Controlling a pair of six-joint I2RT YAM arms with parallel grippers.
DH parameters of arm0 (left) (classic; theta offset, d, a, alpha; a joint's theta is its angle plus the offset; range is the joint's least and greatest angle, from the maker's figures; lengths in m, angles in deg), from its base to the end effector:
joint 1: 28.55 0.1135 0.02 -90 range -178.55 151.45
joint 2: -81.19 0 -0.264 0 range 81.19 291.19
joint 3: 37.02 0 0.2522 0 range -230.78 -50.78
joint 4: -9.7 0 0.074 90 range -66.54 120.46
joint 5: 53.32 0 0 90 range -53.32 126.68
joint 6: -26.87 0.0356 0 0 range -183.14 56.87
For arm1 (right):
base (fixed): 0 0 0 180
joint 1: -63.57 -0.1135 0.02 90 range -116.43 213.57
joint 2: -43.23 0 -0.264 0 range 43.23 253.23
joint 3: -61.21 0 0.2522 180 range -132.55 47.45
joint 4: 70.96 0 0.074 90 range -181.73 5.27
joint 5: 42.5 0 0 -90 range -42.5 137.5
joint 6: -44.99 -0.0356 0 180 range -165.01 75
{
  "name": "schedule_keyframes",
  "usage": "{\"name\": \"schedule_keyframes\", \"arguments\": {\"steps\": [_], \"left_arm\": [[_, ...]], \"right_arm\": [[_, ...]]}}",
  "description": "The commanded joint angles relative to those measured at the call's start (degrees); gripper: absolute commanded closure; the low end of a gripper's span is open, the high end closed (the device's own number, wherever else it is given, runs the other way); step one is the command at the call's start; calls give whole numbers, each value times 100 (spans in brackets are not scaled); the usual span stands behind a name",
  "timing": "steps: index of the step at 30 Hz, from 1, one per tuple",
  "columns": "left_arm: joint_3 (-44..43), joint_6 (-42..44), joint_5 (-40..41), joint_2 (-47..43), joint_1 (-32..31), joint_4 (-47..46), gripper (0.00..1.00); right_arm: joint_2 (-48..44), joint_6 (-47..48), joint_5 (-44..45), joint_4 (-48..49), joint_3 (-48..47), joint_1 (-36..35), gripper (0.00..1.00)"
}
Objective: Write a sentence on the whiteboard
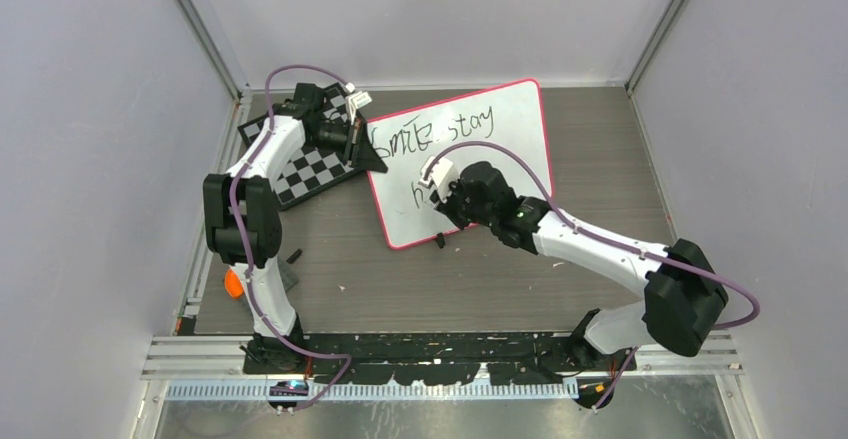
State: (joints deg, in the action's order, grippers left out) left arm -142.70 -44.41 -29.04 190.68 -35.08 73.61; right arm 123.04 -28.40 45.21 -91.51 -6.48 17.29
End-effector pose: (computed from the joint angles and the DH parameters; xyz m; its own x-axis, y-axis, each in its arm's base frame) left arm 0.3871 -0.0770 0.2636 -0.7455 0.2182 -0.6298 0.6645 0.3159 -0.6772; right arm 0.2147 0.2266 0.2612 -0.1444 -0.5643 -0.8128 -0.8209 0.5270 -0.2200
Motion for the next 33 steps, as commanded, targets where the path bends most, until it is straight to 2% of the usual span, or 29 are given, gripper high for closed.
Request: {"name": "schedule_keyframes", "arguments": {"steps": [1, 8, 33], "left_arm": [[-142, 73, 375, -51, 9, 162, 100], [-151, 65, 381, -38, 10, 153, 100], [-138, 97, 400, -42, 10, 164, 100]], "right_arm": [[-437, -247, 674, 894, 141, 34, 100], [-341, -276, 1076, 1110, 149, 32, 100], [-115, -153, 478, 723, -41, 32, 100]]}}
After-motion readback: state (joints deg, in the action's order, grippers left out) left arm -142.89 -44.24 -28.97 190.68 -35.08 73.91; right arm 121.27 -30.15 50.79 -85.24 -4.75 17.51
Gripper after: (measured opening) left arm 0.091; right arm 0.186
